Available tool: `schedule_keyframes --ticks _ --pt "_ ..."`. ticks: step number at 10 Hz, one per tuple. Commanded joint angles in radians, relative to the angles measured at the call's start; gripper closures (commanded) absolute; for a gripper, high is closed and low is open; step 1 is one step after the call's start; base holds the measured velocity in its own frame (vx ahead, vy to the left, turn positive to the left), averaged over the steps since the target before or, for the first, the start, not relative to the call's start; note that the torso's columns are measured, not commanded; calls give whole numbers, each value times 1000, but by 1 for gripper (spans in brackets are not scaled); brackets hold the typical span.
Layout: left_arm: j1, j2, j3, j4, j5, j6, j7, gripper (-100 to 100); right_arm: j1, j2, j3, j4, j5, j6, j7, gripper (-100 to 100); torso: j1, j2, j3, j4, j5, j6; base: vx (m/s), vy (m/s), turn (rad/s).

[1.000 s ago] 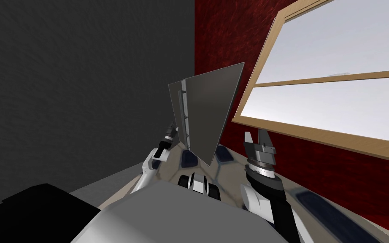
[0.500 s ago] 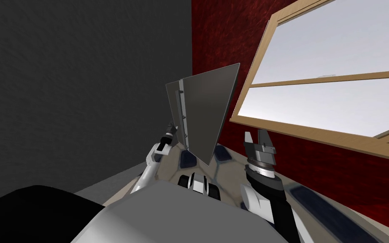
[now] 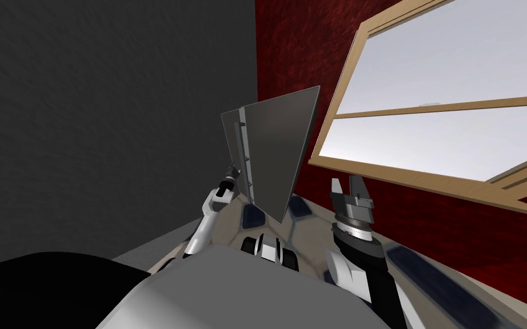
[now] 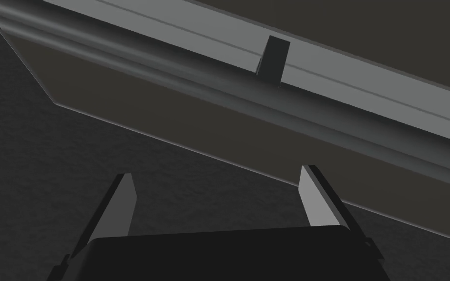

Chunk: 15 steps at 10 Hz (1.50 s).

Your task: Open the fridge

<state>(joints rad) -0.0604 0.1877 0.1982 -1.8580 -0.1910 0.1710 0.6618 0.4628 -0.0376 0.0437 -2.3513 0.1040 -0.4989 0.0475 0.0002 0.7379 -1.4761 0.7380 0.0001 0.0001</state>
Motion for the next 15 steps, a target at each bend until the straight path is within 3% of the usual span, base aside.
schedule_keyframes --ticks 1,3,4,6,7,9,10,12,13,15 --pt "-61 -1 24 47 -12 65 50 -100 0 0 0 0 0 0 0 0 0 0 0 0 0 0 10 -7 -26" --pt "-131 -2 57 110 -25 134 114 -100 0 0 0 0 0 0 0 0 0 0 0 0 0 0 11 -13 -63" --pt "-138 -2 57 112 -25 143 114 -100 0 0 0 0 0 0 0 0 -1 0 0 0 0 0 10 -9 -34" --pt "-205 -1 90 178 -38 205 176 -100 0 0 0 0 0 0 0 0 0 0 0 0 0 0 11 -11 -66" --pt "-213 -1 90 178 -38 220 176 -100 0 0 0 0 0 0 0 0 0 0 0 0 0 0 13 -7 -29" --pt "-279 1 122 239 -50 289 235 -100 0 0 0 0 0 0 0 0 0 0 0 0 0 0 14 -11 -66" --pt "-286 1 122 244 -50 295 235 -100 0 0 0 0 0 0 0 0 -1 0 0 0 0 0 12 -6 -25" --pt "-354 6 152 306 -61 356 291 -100 0 0 0 0 0 0 0 0 0 0 0 0 0 0 13 -7 -56" --pt "-354 6 152 306 -61 365 291 -100 0 0 0 0 0 0 0 0 0 0 0 0 0 0 11 -6 -26" --pt "-417 14 179 362 -70 427 341 -100 0 0 0 0 0 0 0 0 0 0 0 0 0 0 11 -7 -56"
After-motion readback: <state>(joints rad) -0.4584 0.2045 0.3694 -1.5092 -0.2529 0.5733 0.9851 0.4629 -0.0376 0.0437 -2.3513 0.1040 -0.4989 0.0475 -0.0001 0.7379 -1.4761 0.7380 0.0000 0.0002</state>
